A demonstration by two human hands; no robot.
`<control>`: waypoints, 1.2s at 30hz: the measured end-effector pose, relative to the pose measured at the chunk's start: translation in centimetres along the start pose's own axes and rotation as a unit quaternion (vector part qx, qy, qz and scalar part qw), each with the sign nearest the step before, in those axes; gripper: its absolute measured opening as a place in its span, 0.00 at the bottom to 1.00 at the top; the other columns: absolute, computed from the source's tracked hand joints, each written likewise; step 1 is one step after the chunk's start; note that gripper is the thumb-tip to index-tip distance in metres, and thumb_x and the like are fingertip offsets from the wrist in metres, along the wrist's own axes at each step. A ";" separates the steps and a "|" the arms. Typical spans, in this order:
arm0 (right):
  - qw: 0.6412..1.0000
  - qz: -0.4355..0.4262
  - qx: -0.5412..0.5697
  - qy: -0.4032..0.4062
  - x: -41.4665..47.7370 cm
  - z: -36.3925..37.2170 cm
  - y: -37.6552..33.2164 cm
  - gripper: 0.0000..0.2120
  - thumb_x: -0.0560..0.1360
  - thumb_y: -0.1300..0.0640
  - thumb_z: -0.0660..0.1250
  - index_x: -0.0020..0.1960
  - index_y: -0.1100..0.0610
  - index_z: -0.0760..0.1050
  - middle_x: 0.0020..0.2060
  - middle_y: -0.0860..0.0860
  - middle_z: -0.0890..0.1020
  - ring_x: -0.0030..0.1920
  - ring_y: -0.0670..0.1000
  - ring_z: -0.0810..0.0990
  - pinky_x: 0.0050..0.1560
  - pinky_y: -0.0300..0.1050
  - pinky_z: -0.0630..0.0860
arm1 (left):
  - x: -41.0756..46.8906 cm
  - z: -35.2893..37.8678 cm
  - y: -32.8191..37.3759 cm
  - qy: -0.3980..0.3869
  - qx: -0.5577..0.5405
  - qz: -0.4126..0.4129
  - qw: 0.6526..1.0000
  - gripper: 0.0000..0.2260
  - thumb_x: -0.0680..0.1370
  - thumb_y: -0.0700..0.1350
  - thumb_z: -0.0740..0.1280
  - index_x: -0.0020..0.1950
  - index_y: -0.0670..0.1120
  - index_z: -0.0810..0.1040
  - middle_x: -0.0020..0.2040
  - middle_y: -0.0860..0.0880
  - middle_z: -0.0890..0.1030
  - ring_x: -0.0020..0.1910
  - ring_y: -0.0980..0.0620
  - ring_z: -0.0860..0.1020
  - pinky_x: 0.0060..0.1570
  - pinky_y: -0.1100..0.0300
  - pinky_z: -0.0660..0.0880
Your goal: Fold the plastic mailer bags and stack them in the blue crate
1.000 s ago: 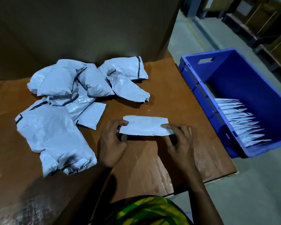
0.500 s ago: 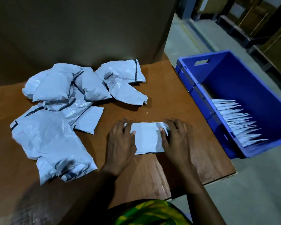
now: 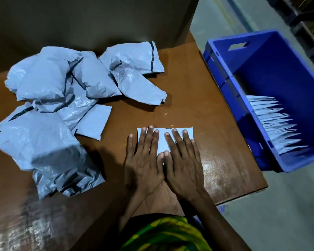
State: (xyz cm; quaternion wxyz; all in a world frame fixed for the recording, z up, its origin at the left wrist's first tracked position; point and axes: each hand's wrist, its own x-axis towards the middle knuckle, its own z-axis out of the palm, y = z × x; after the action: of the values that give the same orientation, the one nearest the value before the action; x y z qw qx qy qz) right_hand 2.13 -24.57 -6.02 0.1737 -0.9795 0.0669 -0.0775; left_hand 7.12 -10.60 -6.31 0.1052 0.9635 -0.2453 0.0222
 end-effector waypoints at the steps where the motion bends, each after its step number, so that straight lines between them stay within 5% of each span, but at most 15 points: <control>1: 1.000 0.001 -0.002 0.003 0.2 0.1 0.0 0.27 0.85 0.51 0.56 0.83 0.51 0.61 0.83 0.49 0.59 0.84 0.52 0.50 0.81 0.60 0.56 | 0.2 0.0 0.0 -0.007 0.003 -0.004 1.000 0.28 0.85 0.52 0.49 0.85 0.44 0.55 0.85 0.45 0.53 0.84 0.46 0.49 0.79 0.37 0.53; 20: 0.999 0.014 0.020 0.031 0.0 0.0 -0.3 0.25 0.85 0.46 0.54 0.80 0.52 0.67 0.81 0.49 0.66 0.84 0.51 0.54 0.82 0.58 0.53 | -0.7 0.8 -1.7 0.037 -0.056 -0.055 0.996 0.28 0.85 0.60 0.46 0.84 0.53 0.61 0.84 0.49 0.57 0.84 0.47 0.52 0.79 0.36 0.52; 26: 0.997 -0.075 0.019 0.018 2.0 0.8 -2.9 0.23 0.86 0.50 0.56 0.79 0.54 0.68 0.80 0.50 0.67 0.83 0.51 0.56 0.83 0.56 0.51 | -1.7 0.4 -3.1 0.074 -0.013 -0.113 0.991 0.26 0.86 0.58 0.46 0.83 0.55 0.62 0.84 0.45 0.58 0.83 0.43 0.54 0.79 0.36 0.54; 36: 0.996 -0.090 -0.012 0.006 2.4 1.9 -3.1 0.24 0.86 0.49 0.52 0.81 0.53 0.66 0.80 0.49 0.67 0.83 0.52 0.56 0.82 0.57 0.53 | -1.3 0.3 -3.2 0.059 0.018 -0.094 0.994 0.26 0.85 0.55 0.47 0.83 0.51 0.64 0.84 0.41 0.57 0.83 0.40 0.53 0.79 0.34 0.51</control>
State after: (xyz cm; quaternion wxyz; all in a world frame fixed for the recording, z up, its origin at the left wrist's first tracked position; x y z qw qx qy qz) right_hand 5.11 -21.48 -6.39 0.1537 -0.9831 -0.0200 -0.0977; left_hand 7.51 -7.37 -7.31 0.1038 0.9810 -0.1464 0.0731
